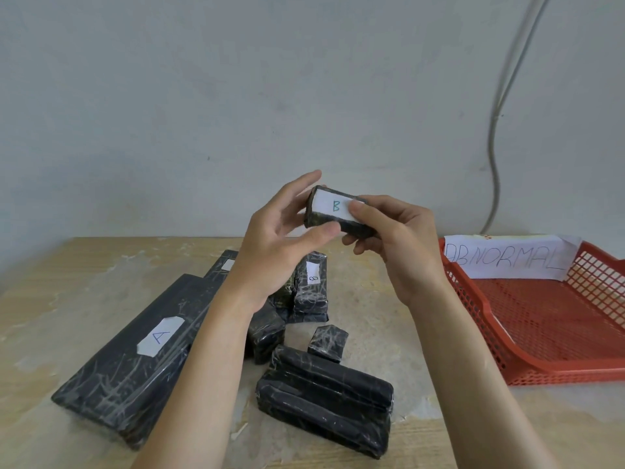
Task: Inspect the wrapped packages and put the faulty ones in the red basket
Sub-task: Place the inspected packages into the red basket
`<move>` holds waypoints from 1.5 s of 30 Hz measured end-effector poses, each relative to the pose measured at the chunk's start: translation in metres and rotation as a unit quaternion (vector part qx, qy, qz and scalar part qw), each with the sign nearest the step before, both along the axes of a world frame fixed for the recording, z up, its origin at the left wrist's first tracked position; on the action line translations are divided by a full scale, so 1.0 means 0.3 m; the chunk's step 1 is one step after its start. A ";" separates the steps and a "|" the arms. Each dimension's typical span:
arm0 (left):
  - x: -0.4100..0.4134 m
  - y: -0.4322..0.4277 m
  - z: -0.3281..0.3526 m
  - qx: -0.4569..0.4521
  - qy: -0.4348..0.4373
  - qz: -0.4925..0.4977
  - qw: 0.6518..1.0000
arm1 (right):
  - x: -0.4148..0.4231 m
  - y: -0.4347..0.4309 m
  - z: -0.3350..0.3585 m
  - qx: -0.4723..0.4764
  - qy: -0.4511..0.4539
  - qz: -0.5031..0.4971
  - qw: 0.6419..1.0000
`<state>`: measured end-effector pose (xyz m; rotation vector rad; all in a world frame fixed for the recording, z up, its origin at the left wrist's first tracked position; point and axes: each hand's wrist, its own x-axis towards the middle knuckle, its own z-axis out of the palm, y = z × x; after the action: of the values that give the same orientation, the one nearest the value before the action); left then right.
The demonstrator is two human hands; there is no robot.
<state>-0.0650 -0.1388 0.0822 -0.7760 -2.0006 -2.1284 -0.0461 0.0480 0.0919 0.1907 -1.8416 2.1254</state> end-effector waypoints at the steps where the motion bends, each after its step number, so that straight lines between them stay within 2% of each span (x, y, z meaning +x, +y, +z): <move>1: -0.003 -0.001 -0.004 -0.010 0.023 0.012 1.000 | 0.001 0.001 0.002 -0.003 -0.007 0.004 1.000; 5: -0.009 0.013 -0.016 0.031 0.048 0.060 0.997 | 0.007 0.001 0.007 0.044 -0.015 0.024 0.999; 8: -0.013 0.026 -0.019 0.066 0.026 0.079 0.994 | 0.014 0.006 0.008 0.088 0.012 0.019 0.996; 12: 0.005 0.045 -0.007 0.109 -0.010 0.080 0.991 | 0.012 -0.004 -0.001 0.097 0.072 0.001 0.993; 16: 0.007 0.055 -0.004 0.130 -0.022 0.104 0.986 | 0.009 -0.020 -0.008 0.106 0.080 -0.034 0.990; 21: 0.013 0.059 0.001 0.124 -0.025 0.112 0.986 | 0.000 -0.025 -0.016 0.129 0.075 -0.045 0.988; 27: 0.013 0.056 0.000 0.116 -0.019 0.095 0.988 | 0.011 -0.020 -0.002 0.101 0.077 -0.034 0.991; 31: 0.015 0.060 0.001 0.108 -0.018 0.095 0.989 | 0.006 -0.031 -0.008 0.088 0.089 -0.061 0.990; 45: 0.026 0.066 0.008 0.120 -0.026 0.115 0.986 | 0.010 -0.030 -0.009 0.086 0.088 -0.043 0.991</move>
<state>-0.0573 -0.1192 0.0846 -0.4331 -1.7141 -2.2155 -0.0431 0.0390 0.0893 0.3228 -1.8916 1.8300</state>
